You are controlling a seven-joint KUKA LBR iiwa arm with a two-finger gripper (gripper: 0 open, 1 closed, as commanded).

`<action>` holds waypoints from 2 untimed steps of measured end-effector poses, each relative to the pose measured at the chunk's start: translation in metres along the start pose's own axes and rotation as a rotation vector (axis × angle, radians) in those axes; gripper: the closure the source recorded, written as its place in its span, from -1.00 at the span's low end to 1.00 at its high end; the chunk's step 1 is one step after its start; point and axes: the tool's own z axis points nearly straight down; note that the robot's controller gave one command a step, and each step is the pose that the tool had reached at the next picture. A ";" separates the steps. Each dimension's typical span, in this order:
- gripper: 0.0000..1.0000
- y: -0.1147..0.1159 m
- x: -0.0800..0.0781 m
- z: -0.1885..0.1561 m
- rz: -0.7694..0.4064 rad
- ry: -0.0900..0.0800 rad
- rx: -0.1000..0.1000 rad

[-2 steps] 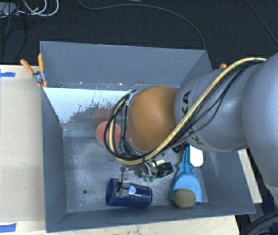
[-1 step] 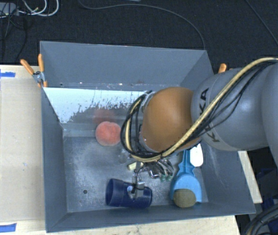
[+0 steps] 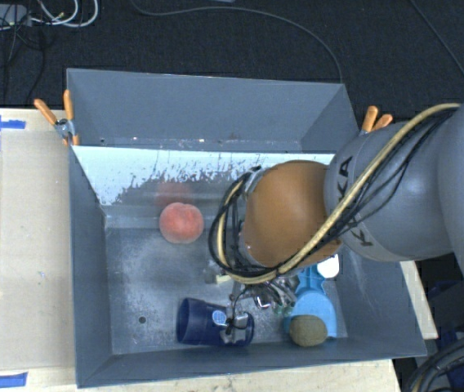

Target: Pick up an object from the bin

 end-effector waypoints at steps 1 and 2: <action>-1.00 -0.001 0.013 0.049 0.198 0.001 0.000; 1.00 -0.014 0.013 0.062 0.076 0.003 0.000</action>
Offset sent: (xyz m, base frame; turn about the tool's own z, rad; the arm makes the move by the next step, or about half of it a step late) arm -0.0097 -0.0166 -0.0611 0.0735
